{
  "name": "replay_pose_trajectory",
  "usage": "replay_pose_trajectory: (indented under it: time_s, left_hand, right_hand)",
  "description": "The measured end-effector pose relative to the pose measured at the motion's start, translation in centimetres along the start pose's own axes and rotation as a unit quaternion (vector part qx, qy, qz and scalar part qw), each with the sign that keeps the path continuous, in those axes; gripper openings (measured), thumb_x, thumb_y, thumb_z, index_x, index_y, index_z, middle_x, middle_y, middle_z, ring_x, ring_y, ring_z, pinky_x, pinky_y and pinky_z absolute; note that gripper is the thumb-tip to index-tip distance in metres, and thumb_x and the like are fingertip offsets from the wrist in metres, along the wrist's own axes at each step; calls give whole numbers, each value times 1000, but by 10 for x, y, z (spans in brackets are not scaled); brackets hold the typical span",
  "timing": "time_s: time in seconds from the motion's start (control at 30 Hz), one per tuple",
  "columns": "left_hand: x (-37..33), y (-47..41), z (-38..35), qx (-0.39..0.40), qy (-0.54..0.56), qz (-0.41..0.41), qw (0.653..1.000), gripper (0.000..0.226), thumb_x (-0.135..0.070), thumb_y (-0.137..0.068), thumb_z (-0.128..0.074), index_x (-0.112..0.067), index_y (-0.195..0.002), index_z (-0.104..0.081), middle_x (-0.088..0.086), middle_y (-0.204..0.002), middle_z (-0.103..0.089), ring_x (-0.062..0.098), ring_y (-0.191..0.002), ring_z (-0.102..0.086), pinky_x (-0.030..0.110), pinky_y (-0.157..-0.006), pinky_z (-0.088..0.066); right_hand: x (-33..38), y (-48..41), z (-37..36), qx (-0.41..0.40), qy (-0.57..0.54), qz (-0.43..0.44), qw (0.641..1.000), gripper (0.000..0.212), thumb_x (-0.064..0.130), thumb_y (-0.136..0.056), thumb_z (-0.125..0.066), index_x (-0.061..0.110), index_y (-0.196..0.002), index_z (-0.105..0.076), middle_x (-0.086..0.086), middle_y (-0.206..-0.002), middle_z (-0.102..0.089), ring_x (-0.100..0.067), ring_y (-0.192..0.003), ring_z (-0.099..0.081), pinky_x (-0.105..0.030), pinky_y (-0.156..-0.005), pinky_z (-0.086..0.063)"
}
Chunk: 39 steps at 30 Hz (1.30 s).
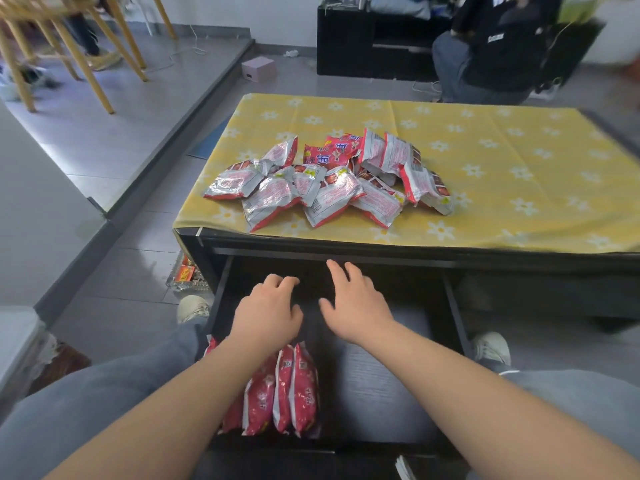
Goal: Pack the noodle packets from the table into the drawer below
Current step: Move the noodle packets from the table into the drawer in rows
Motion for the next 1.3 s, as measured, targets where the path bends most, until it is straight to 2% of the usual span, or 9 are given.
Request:
replay_pose_trajectory:
  time_s: [0.2, 0.3, 0.43, 0.63, 0.8, 0.9, 1.03, 1.17, 1.3]
  left_hand:
    - [-28, -36, 33, -45, 5, -29, 999, 52, -36, -92, -59, -27, -143, -54, 2, -140, -57, 28, -120, -58, 44, -91, -53]
    - [-37, -56, 51, -70, 12, -38, 997, 51, -32, -91, -61, -23, -141, -57, 4, -139, -56, 32, -123, -55, 48, -97, -51]
    - [-40, -86, 70, -103, 4, -42, 994, 55, -27, -89, -62, -22, -143, -54, 7, -145, -53, 35, -131, -50, 51, -105, -47]
    - [-10, -137, 81, -117, 7, 15, 993, 71, -22, -88, -64, -19, -153, -38, 15, -160, -37, 40, -145, -36, 56, -113, -40]
    - [4, -166, 62, -79, -7, 23, 997, 92, -30, -90, -68, -21, -163, -13, 14, -170, -19, 36, -157, -18, 56, -124, -27]
    - [9, -175, 54, -77, -32, 34, 996, 93, -29, -93, -68, -24, -163, -7, 14, -172, -13, 37, -159, -13, 57, -124, -25]
    - [11, -175, 49, -96, -73, 36, 992, 91, -4, -93, -57, -27, -164, -5, 14, -173, -10, 39, -159, -9, 57, -124, -23]
    - [9, -164, 60, -136, -28, 13, 990, 88, 2, -89, -55, -26, -164, -18, 11, -170, -24, 36, -153, -30, 54, -116, -33]
    - [8, -142, 77, -180, 110, -1, 978, 80, -4, -93, -57, -28, -162, -24, 5, -163, -37, 34, -140, -47, 50, -107, -46]
  right_hand:
    - [-21, -34, 58, -89, 32, 12, 995, 67, 45, -101, -51, 22, -159, -26, -13, -165, -29, -35, -154, -25, -54, -109, -44]
    - [-37, -53, 72, -102, 26, 4, 994, 67, 41, -102, -51, 20, -160, -25, -15, -170, -21, -34, -160, -13, -52, -117, -38]
    - [-55, -80, 86, -119, 26, -2, 993, 67, 39, -101, -54, 20, -159, -27, -14, -169, -18, -35, -150, -35, -48, -107, -47]
    - [-73, -122, 95, -124, -11, 23, 992, 69, 22, -103, -54, 18, -163, -22, -12, -173, -11, -29, -161, -11, -44, -125, -26]
    - [-92, -150, 88, -98, 32, -8, 995, 79, 36, -105, -52, 18, -167, -6, -10, -176, 0, -33, -162, 3, -49, -128, -17]
    - [-102, -158, 89, -98, 29, -34, 994, 80, 46, -104, -50, 20, -167, -9, -11, -176, -6, -36, -161, -7, -52, -126, -22]
    - [-104, -159, 94, -133, 52, -49, 989, 75, 52, -101, -55, 21, -162, -25, -14, -163, -36, -40, -149, -30, -52, -119, -34]
    - [-99, -153, 98, -127, 63, -65, 988, 76, 51, -95, -59, 22, -158, -28, -17, -149, -49, -43, -137, -42, -52, -111, -41]
    - [-95, -132, 116, -164, 11, -89, 982, 58, 46, -95, -45, 19, -147, -44, -15, -135, -62, -42, -121, -54, -48, -98, -47]
Point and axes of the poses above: each hand's wrist, its own y-axis away from the middle knuckle, its own z-axis out of the back of the hand, x = y × z, the point moved 10 cm from there along -y, towards the middle knuckle
